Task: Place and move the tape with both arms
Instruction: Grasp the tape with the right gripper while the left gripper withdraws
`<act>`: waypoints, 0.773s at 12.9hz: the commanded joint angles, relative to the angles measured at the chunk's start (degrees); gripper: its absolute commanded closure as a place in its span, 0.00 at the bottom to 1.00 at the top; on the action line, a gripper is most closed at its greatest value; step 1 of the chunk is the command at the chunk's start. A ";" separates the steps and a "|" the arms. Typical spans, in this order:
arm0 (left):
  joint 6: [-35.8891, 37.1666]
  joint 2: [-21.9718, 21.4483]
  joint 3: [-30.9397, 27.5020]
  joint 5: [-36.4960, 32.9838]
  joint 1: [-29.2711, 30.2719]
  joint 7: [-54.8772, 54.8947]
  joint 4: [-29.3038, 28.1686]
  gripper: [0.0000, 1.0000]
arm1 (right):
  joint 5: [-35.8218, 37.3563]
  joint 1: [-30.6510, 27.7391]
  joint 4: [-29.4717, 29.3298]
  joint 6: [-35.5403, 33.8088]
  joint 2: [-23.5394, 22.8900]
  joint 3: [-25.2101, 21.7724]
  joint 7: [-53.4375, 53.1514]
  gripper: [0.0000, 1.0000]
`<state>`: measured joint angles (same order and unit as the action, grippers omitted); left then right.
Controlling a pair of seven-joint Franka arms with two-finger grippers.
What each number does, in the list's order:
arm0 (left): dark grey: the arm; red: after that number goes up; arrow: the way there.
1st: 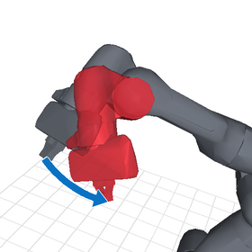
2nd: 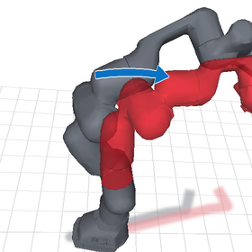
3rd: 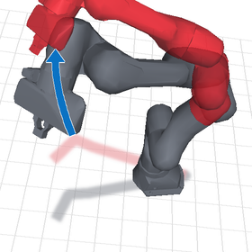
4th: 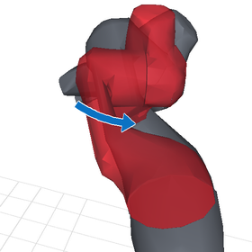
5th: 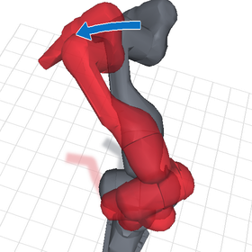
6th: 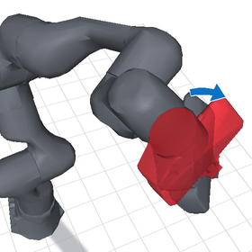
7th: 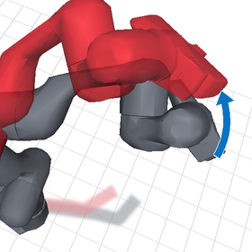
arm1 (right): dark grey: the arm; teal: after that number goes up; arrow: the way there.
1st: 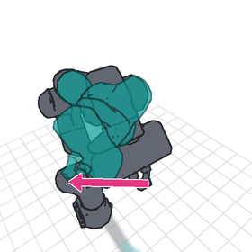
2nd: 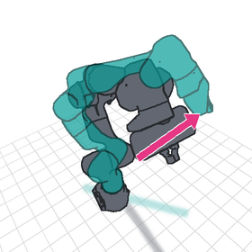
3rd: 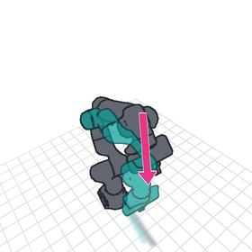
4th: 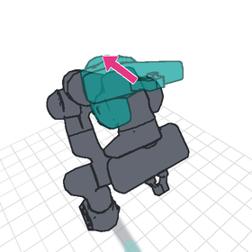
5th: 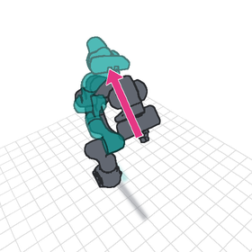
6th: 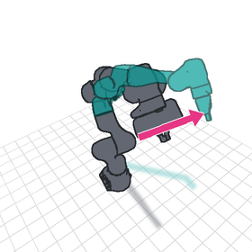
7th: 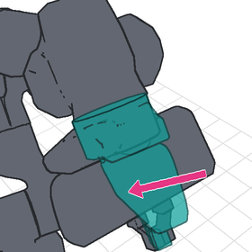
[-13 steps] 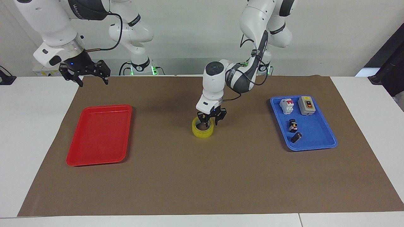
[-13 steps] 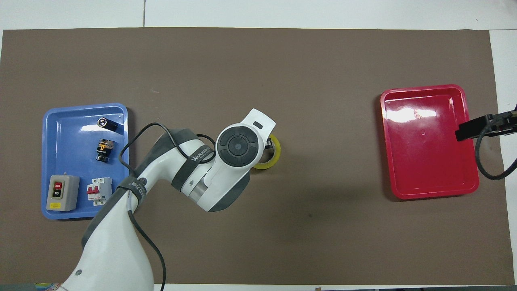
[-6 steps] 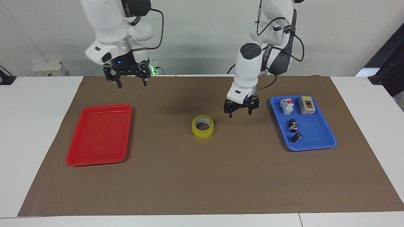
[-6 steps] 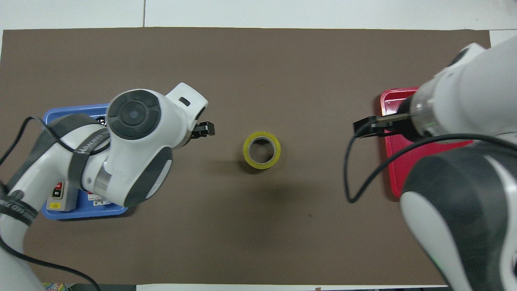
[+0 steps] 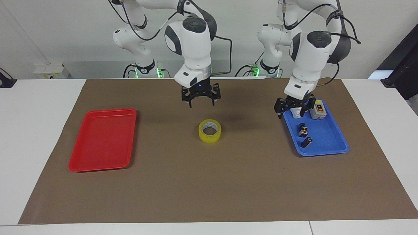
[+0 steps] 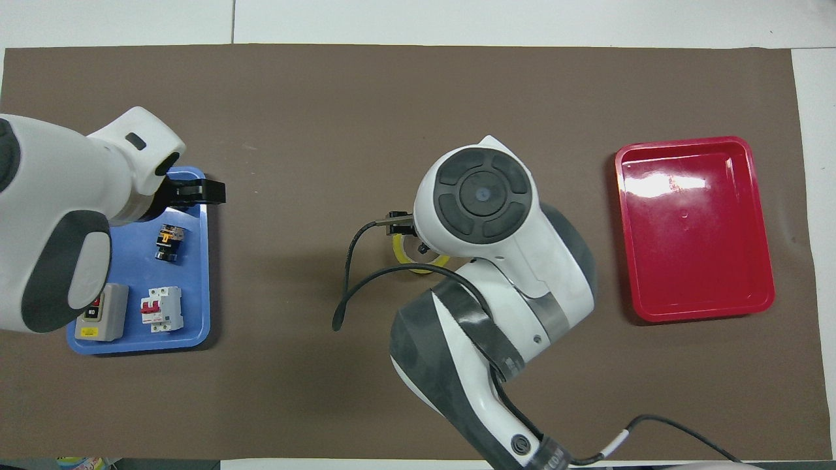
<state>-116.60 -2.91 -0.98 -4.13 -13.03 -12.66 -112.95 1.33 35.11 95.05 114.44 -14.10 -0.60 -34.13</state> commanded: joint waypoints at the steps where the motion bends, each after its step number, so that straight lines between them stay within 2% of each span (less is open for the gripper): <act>1: 9.51 -0.09 0.19 3.86 5.80 6.58 7.27 0.00 | 0.34 -2.07 5.55 6.63 0.21 -0.37 1.96 0.00; 4: 15.59 0.18 0.19 6.59 11.79 13.43 13.18 0.00 | 0.34 -1.63 7.69 12.19 -5.40 -0.37 2.14 0.00; 7: 23.42 1.50 0.19 6.77 15.75 17.65 19.42 0.00 | 0.25 -1.98 11.11 15.10 -6.12 -0.37 2.58 0.00; 10: 27.46 1.94 0.37 6.07 15.76 18.99 22.77 0.00 | -0.01 -1.98 14.63 18.88 -5.68 -0.37 2.49 0.17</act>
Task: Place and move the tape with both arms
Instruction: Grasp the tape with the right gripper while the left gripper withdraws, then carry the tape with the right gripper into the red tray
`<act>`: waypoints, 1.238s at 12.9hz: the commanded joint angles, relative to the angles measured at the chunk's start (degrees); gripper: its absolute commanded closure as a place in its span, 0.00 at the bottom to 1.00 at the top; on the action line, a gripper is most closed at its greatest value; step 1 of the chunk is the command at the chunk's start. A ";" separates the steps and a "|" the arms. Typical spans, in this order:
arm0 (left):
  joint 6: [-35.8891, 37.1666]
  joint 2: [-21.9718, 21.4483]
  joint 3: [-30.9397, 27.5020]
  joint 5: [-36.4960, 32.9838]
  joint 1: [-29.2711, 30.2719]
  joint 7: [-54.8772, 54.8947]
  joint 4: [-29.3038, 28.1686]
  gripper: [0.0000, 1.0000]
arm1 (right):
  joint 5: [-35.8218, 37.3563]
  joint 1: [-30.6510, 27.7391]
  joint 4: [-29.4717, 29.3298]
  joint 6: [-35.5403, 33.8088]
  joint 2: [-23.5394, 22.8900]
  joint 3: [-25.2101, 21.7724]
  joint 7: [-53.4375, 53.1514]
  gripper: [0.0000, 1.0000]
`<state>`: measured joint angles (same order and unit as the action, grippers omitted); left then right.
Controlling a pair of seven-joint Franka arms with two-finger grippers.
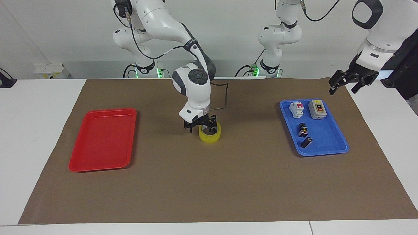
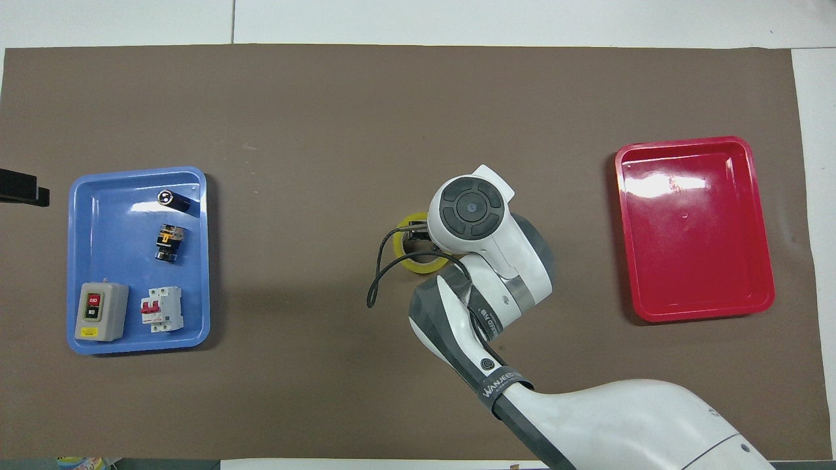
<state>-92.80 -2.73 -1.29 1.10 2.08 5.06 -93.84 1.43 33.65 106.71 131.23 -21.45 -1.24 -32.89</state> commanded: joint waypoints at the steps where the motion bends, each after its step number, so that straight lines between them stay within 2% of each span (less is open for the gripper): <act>1: 4.12 1.06 0.68 0.92 0.73 1.26 2.44 0.00 | -0.11 -0.43 2.98 2.80 1.33 0.36 0.81 0.30; 3: 3.86 -0.69 0.76 0.92 0.47 0.83 -1.08 0.00 | -0.20 -0.16 3.06 3.77 0.72 0.36 0.63 0.52; 4: 4.03 -0.79 0.76 0.92 0.12 0.83 -1.17 0.00 | -0.20 -0.08 3.06 3.69 0.80 0.36 0.63 0.73; 6: 3.95 -0.61 1.20 0.65 -0.15 0.83 -1.09 0.00 | -0.46 0.01 3.15 3.86 0.80 0.36 0.54 1.00; 9: 3.77 -0.26 1.47 0.21 -0.50 0.47 -0.56 0.00 | 0.06 -0.94 -0.43 -2.87 1.15 0.27 1.50 1.00; 11: 4.64 0.27 1.47 0.21 -0.50 0.39 1.19 0.00 | 0.15 -4.71 -2.38 -9.64 4.38 -0.17 7.53 1.00; 13: 5.70 0.88 1.55 0.21 -0.85 0.39 2.08 0.00 | 0.15 -12.16 -1.16 -15.01 9.83 -0.08 17.72 1.00; 15: 5.18 0.36 1.47 0.21 -1.38 0.21 1.03 0.00 | 0.06 -19.81 -0.28 -21.60 13.35 -0.17 30.01 1.00; 16: 4.48 0.09 1.47 0.13 -1.38 0.30 -0.02 0.00 | 0.06 -24.90 0.68 -22.67 14.41 -0.17 36.08 1.00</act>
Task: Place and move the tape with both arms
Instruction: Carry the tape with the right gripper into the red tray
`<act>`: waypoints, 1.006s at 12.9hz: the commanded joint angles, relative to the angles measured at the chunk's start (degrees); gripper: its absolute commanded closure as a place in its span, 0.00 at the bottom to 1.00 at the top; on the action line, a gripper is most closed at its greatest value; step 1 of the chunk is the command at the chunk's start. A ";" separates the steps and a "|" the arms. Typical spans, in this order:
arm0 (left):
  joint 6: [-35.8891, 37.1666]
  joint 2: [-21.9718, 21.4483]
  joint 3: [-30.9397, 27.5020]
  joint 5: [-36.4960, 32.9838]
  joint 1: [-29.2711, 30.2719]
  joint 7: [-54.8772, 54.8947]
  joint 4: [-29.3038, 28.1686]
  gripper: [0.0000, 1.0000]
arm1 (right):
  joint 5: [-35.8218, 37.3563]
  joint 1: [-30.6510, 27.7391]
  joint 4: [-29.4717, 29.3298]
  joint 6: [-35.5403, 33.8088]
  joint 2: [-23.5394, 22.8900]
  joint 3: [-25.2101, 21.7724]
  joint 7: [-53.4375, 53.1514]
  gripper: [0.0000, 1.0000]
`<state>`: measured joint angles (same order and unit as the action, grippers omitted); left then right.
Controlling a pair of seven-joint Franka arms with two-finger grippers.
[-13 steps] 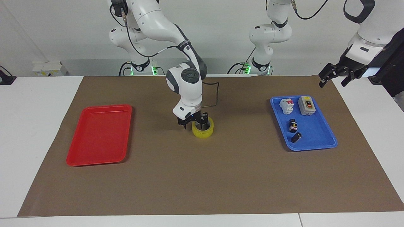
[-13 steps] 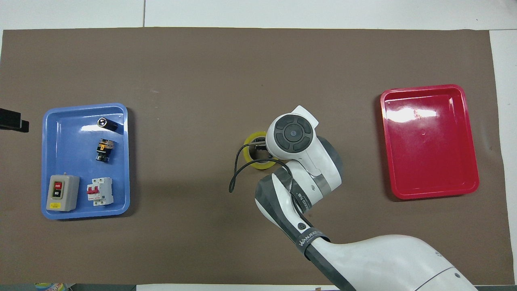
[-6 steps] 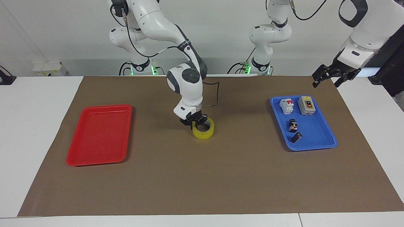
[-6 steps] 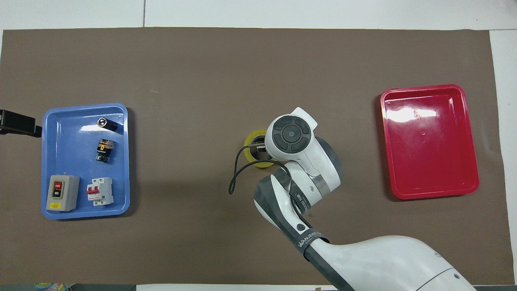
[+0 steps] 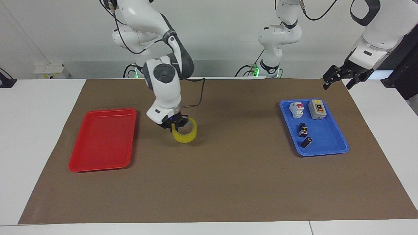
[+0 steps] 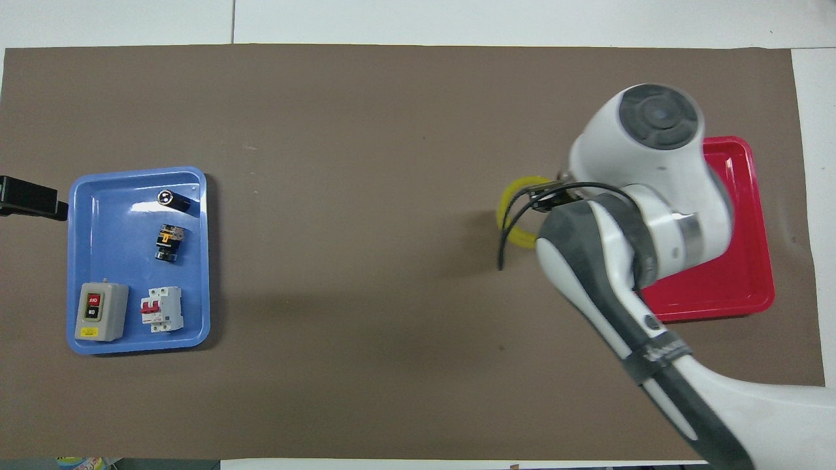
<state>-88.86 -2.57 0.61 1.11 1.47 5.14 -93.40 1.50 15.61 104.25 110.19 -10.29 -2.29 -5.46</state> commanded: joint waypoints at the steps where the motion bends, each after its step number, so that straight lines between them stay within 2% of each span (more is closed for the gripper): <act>1: 0.19 -0.16 -0.44 -0.14 -0.77 0.22 -0.56 0.00 | -0.01 -10.48 3.24 -1.91 3.43 0.88 14.28 1.00; 4: 0.18 -0.16 -0.44 -0.14 -0.77 -1.52 -0.56 0.00 | -0.01 -20.68 5.86 2.54 3.61 0.88 28.62 1.00; 7: 0.36 -0.25 -0.52 -0.14 -0.68 -1.80 -0.56 0.00 | 0.08 -26.49 16.29 16.41 6.06 0.79 35.68 1.00; 9: 0.27 -0.25 -0.52 -0.14 -0.68 -1.80 -0.56 0.00 | -0.01 -28.26 23.77 24.77 7.73 0.71 37.63 1.00; 13: 0.27 -0.25 -0.52 -0.14 -0.68 -1.80 -0.56 0.00 | -0.01 -29.59 25.12 26.39 6.08 0.70 37.46 1.00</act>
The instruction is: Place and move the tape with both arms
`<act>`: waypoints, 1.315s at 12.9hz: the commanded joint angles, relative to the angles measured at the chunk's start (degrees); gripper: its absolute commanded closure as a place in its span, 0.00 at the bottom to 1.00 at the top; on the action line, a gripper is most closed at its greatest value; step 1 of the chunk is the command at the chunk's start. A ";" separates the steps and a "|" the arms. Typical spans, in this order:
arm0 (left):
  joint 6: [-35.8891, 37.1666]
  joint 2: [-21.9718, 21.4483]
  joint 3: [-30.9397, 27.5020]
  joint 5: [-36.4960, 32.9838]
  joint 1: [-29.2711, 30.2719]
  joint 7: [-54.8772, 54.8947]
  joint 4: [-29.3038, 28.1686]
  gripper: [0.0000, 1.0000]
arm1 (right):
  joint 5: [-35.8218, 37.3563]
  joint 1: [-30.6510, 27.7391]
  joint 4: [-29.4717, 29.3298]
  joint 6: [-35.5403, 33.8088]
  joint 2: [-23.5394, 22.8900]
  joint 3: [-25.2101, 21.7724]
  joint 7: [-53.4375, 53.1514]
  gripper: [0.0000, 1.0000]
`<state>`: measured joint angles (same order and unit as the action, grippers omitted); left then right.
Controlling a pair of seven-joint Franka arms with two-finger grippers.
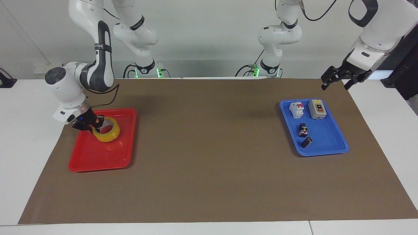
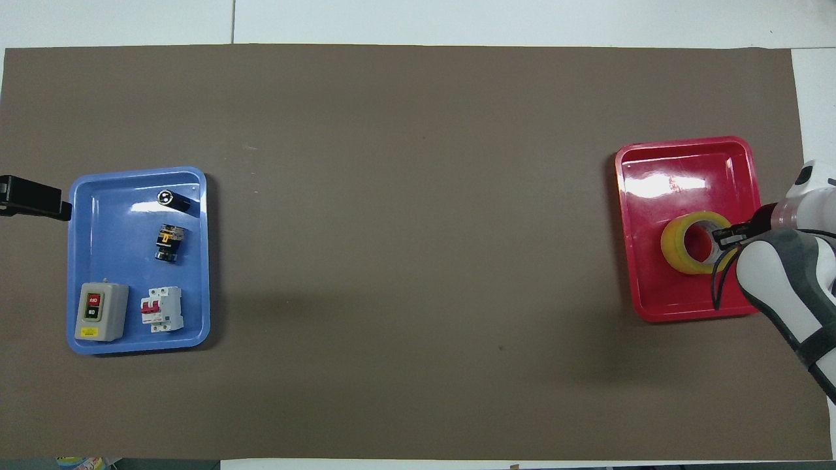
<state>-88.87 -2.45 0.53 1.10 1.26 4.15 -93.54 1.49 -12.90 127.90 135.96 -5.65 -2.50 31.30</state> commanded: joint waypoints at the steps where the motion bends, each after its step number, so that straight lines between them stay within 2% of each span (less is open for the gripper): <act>1: 0.27 -0.36 -0.44 -0.14 -0.47 -0.81 -0.42 0.00 | 0.01 -1.34 1.56 1.23 0.56 0.92 0.78 1.00; 2: 0.27 -0.36 -0.44 -0.14 -0.47 -0.81 -0.42 0.00 | 0.01 -1.77 1.65 1.23 0.47 0.92 0.78 1.00; 3: 0.27 -0.36 -0.44 -0.14 -0.47 -0.81 -0.42 0.00 | 0.01 -1.78 1.65 1.15 0.46 0.92 0.69 0.81; 4: 0.27 -0.36 -0.44 -0.14 -0.47 -0.81 -0.42 0.00 | 0.01 -1.78 1.39 0.45 0.46 0.92 0.69 0.22; 5: 0.27 -0.36 -0.44 -0.14 -0.47 -0.81 -0.42 0.00 | 0.01 -1.87 0.43 -1.38 0.46 1.00 0.69 0.00; 9: 0.27 -0.36 -0.44 -0.14 -0.47 -0.81 -0.42 0.00 | 0.01 -0.99 -9.48 -15.08 2.13 1.53 -3.59 0.00; 13: 0.27 -0.36 -0.44 -0.14 -0.47 -0.81 -0.42 0.00 | 0.01 3.31 -25.38 -33.09 2.58 2.06 -15.89 0.00; 17: 0.27 -0.36 -0.44 -0.14 -0.47 -0.81 -0.42 0.00 | 0.01 5.69 -35.15 -43.48 3.98 2.14 -21.63 0.00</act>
<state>-88.87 -2.45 0.53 1.10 1.26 4.12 -93.54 1.46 -6.80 96.93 96.19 -1.30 -0.57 11.20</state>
